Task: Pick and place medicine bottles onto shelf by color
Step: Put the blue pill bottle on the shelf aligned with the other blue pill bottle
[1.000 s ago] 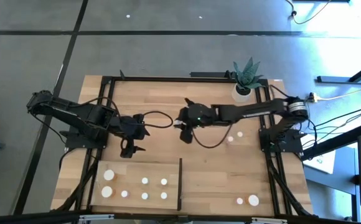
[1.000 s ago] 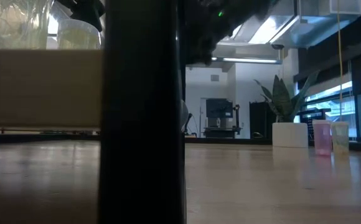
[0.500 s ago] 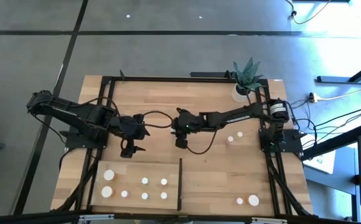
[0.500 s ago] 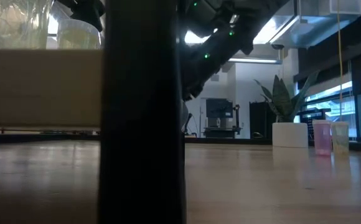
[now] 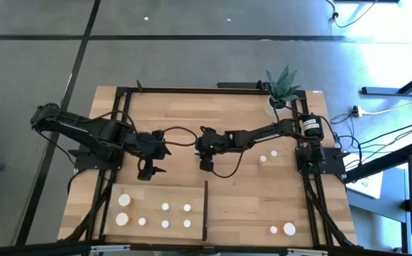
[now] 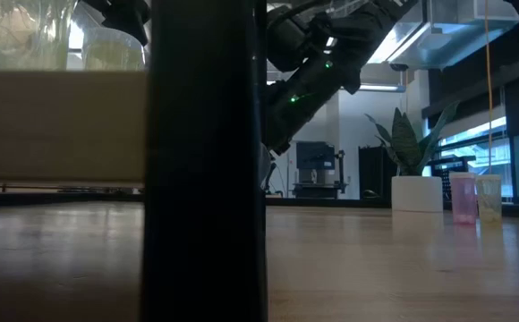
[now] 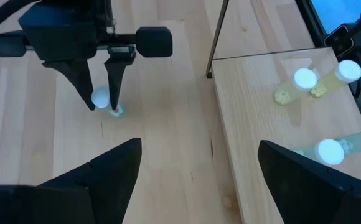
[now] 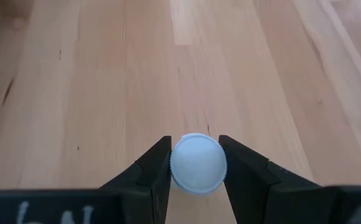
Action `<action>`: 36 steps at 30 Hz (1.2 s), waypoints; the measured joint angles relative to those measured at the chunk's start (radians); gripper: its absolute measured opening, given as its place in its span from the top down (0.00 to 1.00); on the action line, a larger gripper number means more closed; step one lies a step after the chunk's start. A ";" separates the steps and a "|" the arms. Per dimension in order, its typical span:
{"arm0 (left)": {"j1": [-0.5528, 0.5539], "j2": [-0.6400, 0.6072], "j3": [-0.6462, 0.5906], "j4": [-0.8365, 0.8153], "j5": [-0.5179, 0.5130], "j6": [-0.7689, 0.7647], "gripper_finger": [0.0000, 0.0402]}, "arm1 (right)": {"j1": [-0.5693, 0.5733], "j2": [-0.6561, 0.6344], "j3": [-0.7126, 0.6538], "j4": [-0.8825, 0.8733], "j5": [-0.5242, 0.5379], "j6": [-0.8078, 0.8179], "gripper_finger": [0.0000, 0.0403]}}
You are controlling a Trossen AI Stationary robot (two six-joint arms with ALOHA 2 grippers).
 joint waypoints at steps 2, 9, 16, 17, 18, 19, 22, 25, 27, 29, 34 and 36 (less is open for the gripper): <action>0.000 0.000 0.000 0.000 0.000 0.000 0.21 | 0.000 0.000 0.000 -0.001 0.000 0.000 0.68; 0.000 0.000 0.000 0.000 0.000 0.000 0.21 | 0.000 0.006 0.000 -0.001 0.000 -0.023 0.68; 0.000 0.000 0.000 0.000 0.000 0.000 0.21 | 0.000 0.006 0.000 0.007 0.000 -0.015 0.68; 0.000 0.000 0.000 0.000 0.000 0.000 0.21 | 0.000 0.006 0.000 0.008 0.000 -0.003 0.68; 0.000 0.000 0.000 0.000 0.000 0.000 0.21 | 0.000 0.006 0.000 0.009 0.000 0.006 0.68; 0.000 0.000 0.000 0.000 0.000 0.000 0.21 | 0.000 0.006 0.000 0.009 -0.001 0.007 0.68; 0.000 0.000 0.000 0.000 0.000 0.000 0.21 | 0.000 0.006 0.000 0.014 -0.007 0.006 0.68; 0.000 0.000 0.000 0.000 0.000 0.000 0.21 | 0.000 0.006 0.000 0.014 -0.008 0.005 0.65; 0.000 0.000 0.000 0.000 0.000 0.000 0.21 | 0.000 0.006 0.000 0.017 -0.008 0.005 0.62; 0.000 0.000 0.000 0.000 0.000 0.000 0.21 | 0.000 0.006 0.000 0.020 -0.008 0.005 0.58; 0.000 0.000 0.000 0.000 0.000 0.000 0.21 | 0.000 0.006 0.000 0.022 -0.008 0.005 0.48; 0.000 0.000 0.000 0.000 0.000 0.000 0.21 | 0.000 0.006 0.000 0.022 -0.008 0.000 0.45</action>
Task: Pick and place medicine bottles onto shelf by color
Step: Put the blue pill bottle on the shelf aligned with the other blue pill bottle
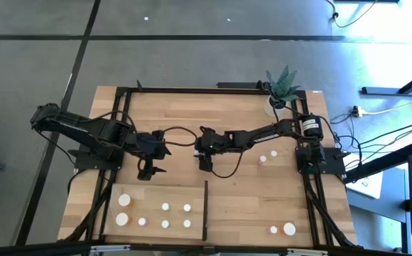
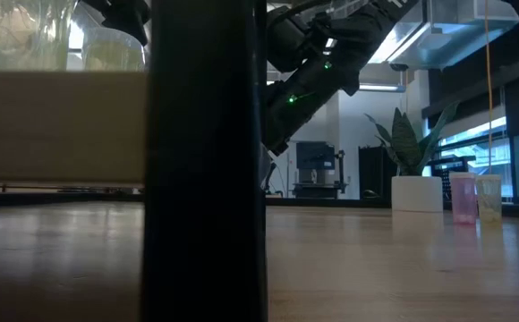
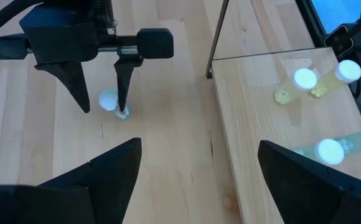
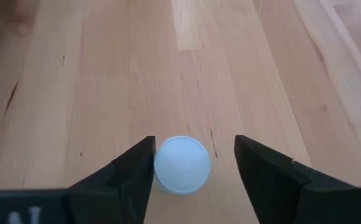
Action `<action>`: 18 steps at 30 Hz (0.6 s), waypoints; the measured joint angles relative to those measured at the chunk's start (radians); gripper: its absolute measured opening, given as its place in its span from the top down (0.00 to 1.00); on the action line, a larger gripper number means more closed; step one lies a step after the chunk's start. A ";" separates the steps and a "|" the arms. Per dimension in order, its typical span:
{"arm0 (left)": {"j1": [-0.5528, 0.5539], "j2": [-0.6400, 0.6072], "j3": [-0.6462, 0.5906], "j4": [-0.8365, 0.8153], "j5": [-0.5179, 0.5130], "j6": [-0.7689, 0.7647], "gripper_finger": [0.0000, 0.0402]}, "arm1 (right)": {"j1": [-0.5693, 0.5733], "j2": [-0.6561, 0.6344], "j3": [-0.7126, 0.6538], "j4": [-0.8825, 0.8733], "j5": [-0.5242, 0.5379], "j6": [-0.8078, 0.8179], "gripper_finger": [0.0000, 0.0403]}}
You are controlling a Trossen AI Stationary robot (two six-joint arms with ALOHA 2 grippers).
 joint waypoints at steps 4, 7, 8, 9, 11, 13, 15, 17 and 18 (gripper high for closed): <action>0.000 0.000 0.000 0.000 0.000 -0.003 0.21 | 0.000 0.000 0.000 0.002 0.000 0.003 0.41; 0.000 0.000 0.000 0.000 0.000 -0.004 0.21 | 0.000 -0.001 0.000 0.006 0.000 0.000 0.41; 0.000 0.000 0.000 0.000 0.000 -0.005 0.21 | 0.000 -0.004 0.000 0.003 0.000 0.000 0.41; 0.000 0.000 0.000 -0.001 0.000 -0.005 0.21 | 0.000 -0.007 0.000 0.003 0.000 0.002 0.41; 0.000 0.000 0.000 -0.001 0.000 -0.005 0.21 | 0.000 -0.020 0.000 0.005 0.000 0.002 0.42; 0.000 0.000 0.000 -0.002 0.000 -0.005 0.21 | 0.001 -0.034 0.001 0.014 0.000 0.003 0.42; 0.000 0.000 0.000 -0.004 0.000 -0.005 0.21 | 0.003 -0.052 0.001 -0.001 0.000 0.001 0.42; 0.001 0.000 0.000 -0.004 0.000 -0.007 0.21 | 0.006 -0.074 0.001 -0.015 0.000 0.000 0.42; 0.001 0.000 0.000 -0.004 0.000 -0.008 0.21 | 0.009 -0.085 0.001 -0.012 0.000 0.000 0.42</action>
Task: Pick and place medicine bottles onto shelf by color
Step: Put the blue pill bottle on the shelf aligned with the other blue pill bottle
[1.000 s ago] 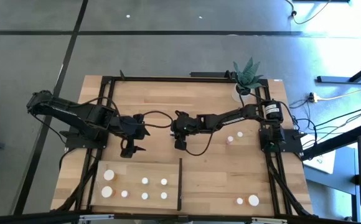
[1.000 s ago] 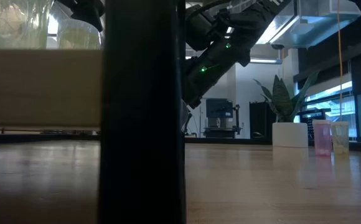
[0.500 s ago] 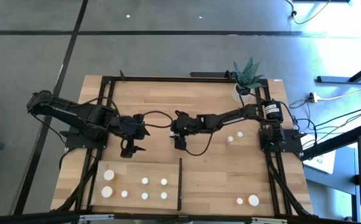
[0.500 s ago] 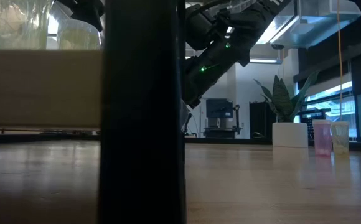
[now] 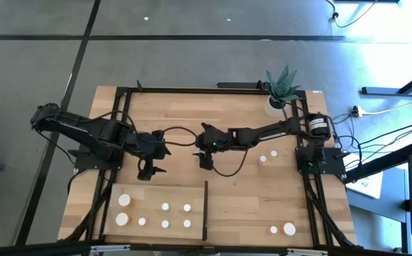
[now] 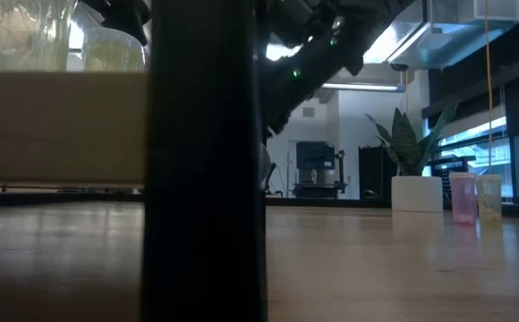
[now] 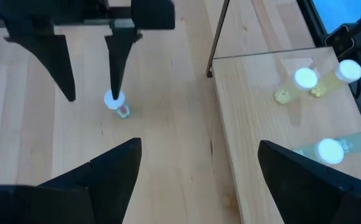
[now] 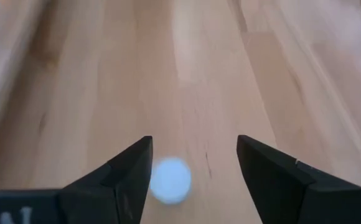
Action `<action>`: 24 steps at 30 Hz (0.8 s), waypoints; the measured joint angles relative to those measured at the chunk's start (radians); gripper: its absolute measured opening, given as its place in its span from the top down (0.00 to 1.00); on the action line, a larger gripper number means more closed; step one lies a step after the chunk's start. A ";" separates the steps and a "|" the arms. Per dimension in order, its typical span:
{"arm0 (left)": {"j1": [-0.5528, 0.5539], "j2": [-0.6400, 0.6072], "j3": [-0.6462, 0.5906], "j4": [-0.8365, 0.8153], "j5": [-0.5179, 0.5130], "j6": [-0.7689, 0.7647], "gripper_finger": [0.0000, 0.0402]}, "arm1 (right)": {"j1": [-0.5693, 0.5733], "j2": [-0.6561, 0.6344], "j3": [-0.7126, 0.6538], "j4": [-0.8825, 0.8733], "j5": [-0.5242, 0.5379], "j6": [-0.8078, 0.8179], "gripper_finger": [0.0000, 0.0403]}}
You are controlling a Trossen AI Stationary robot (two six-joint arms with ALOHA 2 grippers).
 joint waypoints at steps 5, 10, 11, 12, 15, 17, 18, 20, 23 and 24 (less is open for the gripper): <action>0.000 0.001 -0.054 0.058 -0.029 -0.023 0.21 | 0.030 -0.090 0.000 -0.064 0.000 -0.026 0.42; 0.007 0.009 -0.149 0.217 -0.034 -0.023 0.21 | 0.076 -0.200 0.000 -0.123 0.000 -0.055 0.42; 0.008 0.011 -0.166 0.261 -0.034 -0.023 0.21 | 0.087 -0.225 0.000 -0.124 0.000 -0.067 0.42; 0.013 0.013 -0.181 0.308 -0.035 -0.023 0.21 | 0.099 -0.247 0.000 -0.144 0.000 -0.076 0.42; 0.024 0.026 -0.230 0.404 -0.056 -0.022 0.21 | 0.134 -0.312 0.000 -0.164 -0.001 -0.099 0.42; 0.030 0.044 -0.258 0.481 -0.079 -0.022 0.21 | 0.159 -0.349 0.000 -0.185 0.000 -0.105 0.42; 0.031 0.053 -0.270 0.515 -0.102 -0.022 0.21 | 0.171 -0.368 0.000 -0.185 -0.001 -0.106 0.42; 0.031 0.083 -0.288 0.568 -0.138 -0.019 0.21 | 0.195 -0.398 0.000 -0.196 -0.001 -0.114 0.42; 0.031 0.144 -0.296 0.613 -0.194 -0.015 0.21 | 0.231 -0.432 0.000 -0.223 0.000 -0.136 0.42; 0.032 0.168 -0.296 0.640 -0.206 -0.015 0.21 | 0.242 -0.439 0.000 -0.234 0.000 -0.141 0.42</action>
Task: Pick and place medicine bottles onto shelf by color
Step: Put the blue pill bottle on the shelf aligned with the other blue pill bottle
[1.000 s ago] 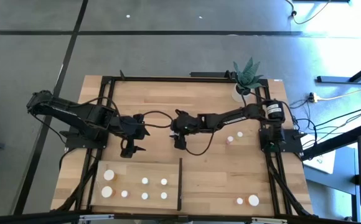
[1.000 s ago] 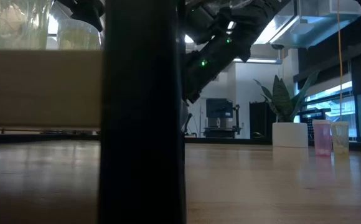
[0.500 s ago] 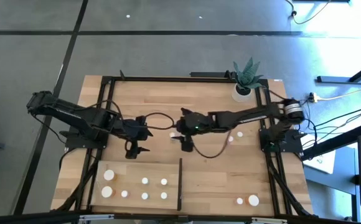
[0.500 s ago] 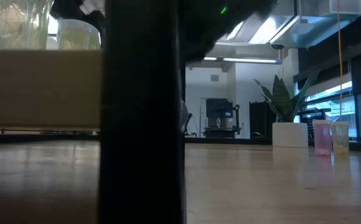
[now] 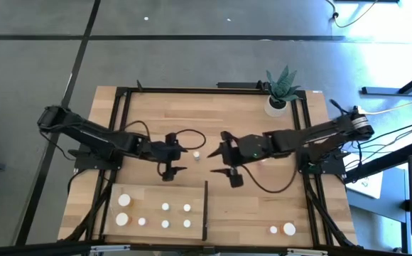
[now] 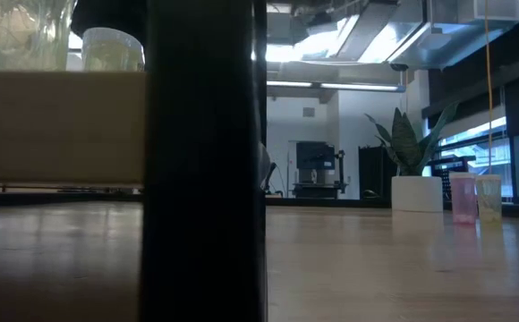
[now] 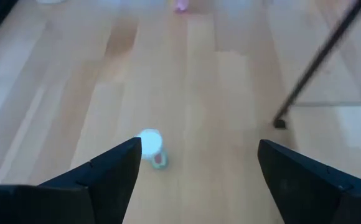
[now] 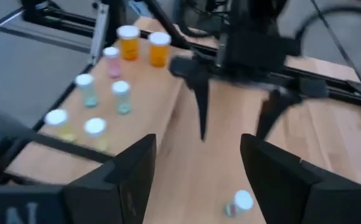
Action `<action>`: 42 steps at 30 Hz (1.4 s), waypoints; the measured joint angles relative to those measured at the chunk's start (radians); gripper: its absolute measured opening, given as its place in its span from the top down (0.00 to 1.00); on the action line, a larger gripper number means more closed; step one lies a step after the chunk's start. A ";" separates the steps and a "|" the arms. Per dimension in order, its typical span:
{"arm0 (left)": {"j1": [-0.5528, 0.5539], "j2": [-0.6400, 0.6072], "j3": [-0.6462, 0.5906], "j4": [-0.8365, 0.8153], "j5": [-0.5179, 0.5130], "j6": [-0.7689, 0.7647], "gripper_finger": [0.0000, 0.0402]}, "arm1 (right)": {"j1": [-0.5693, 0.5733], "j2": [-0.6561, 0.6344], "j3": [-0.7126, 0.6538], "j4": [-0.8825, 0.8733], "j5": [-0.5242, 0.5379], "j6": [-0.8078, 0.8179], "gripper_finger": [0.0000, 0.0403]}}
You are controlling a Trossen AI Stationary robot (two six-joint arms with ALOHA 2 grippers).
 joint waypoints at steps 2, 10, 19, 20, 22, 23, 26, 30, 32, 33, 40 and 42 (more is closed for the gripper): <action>0.005 0.047 0.001 0.035 -0.010 0.000 0.21 | 0.021 -0.013 0.000 -0.003 0.000 -0.002 0.42; 0.040 0.228 0.000 0.248 -0.016 -0.008 0.21 | 0.082 -0.017 0.000 -0.008 0.000 -0.013 0.42; 0.073 0.302 0.001 0.306 -0.123 -0.043 0.21 | 0.100 -0.017 0.000 -0.012 0.000 -0.013 0.42; 0.078 0.306 0.001 0.302 -0.123 -0.053 0.21 | 0.100 -0.017 0.000 -0.012 0.000 -0.013 0.42; 0.088 0.317 0.000 0.301 -0.124 -0.061 0.21 | 0.100 -0.017 0.000 -0.014 0.000 -0.013 0.42; 0.092 0.323 0.000 0.300 -0.124 -0.065 0.21 | 0.100 -0.017 0.000 -0.016 0.000 -0.014 0.42; 0.101 0.349 0.000 0.297 -0.124 -0.087 0.21 | 0.100 -0.017 0.000 -0.021 0.000 -0.014 0.42; 0.110 0.368 0.000 0.298 -0.124 -0.087 0.21 | 0.100 -0.017 0.000 -0.021 0.000 -0.014 0.42; 0.117 0.376 0.000 0.299 -0.118 -0.088 0.21 | 0.100 -0.016 0.000 -0.021 0.000 -0.014 0.42; 0.121 0.380 0.000 0.299 -0.108 -0.088 0.21 | 0.100 -0.016 0.000 -0.021 0.000 -0.014 0.42; 0.133 0.384 0.000 0.298 -0.087 -0.089 0.21 | 0.100 -0.016 0.000 -0.021 0.000 -0.014 0.42; 0.132 0.384 0.000 0.298 -0.085 -0.089 0.21 | 0.100 -0.016 0.000 -0.021 0.000 -0.014 0.42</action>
